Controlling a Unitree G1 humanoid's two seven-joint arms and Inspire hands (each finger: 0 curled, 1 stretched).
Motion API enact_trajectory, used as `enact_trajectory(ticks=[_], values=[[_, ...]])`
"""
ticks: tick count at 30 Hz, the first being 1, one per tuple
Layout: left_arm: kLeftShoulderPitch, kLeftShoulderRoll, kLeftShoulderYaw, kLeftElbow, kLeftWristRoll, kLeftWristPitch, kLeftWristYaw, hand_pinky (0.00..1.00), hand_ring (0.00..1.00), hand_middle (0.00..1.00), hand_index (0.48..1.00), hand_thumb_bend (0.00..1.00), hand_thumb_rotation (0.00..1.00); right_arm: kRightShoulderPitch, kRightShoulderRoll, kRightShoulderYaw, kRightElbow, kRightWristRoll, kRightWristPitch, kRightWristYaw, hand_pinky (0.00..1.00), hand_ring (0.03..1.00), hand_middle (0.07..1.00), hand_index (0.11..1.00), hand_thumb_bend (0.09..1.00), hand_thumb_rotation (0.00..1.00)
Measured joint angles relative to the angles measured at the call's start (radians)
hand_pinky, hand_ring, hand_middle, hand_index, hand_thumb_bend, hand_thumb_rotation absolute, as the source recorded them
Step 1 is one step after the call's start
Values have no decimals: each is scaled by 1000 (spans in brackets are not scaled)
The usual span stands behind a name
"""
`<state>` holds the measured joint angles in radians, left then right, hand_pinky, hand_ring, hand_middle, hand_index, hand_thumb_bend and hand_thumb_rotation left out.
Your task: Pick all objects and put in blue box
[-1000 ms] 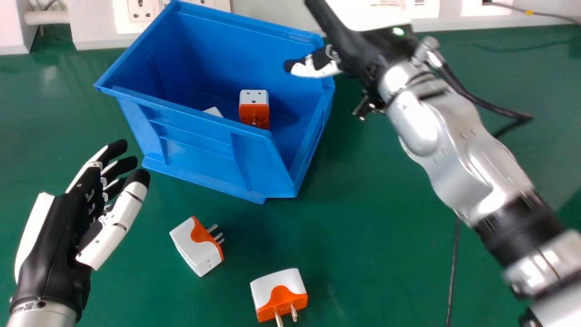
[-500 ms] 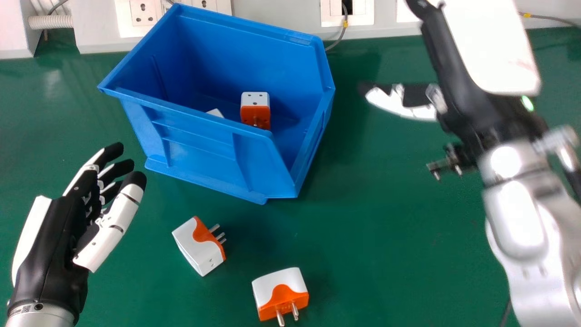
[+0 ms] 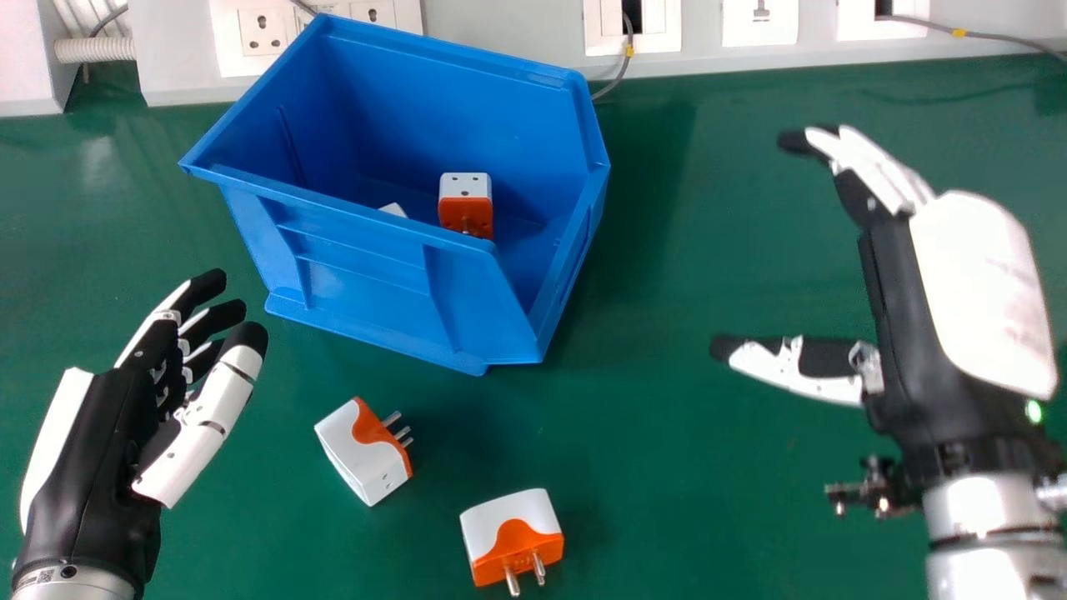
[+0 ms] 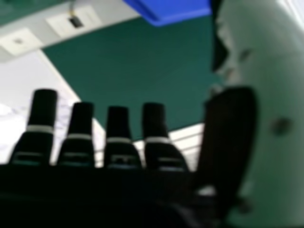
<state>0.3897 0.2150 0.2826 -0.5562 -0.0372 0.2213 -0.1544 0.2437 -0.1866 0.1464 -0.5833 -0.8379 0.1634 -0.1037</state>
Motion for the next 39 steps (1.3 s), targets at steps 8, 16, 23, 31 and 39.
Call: enact_trajectory(ticks=[8, 16, 23, 31, 39], values=[[4, 2, 1, 1, 0, -13, -7, 750, 844, 879, 898, 357, 599, 156, 62, 51, 2, 2, -16, -41, 675, 831, 853, 796, 654, 0], [10, 5, 4, 6, 0, -27, -16, 750, 844, 879, 898, 359, 597, 273, 99, 129, 25, 2, -27, -61, 682, 839, 867, 806, 598, 147], [15, 8, 11, 7, 0, -37, -19, 751, 844, 879, 898, 361, 596, 337, 62, 145, 25, 15, -47, -31, 755, 884, 919, 872, 525, 559], [17, 16, 18, 18, -1, -39, -25, 752, 845, 879, 899, 363, 597, 337, 39, 188, 24, 42, -47, 64, 821, 924, 960, 935, 542, 823], [27, 21, 21, 17, -3, -45, -35, 752, 846, 879, 898, 364, 598, 304, 13, 231, 25, 43, -48, 108, 826, 930, 965, 946, 532, 833]])
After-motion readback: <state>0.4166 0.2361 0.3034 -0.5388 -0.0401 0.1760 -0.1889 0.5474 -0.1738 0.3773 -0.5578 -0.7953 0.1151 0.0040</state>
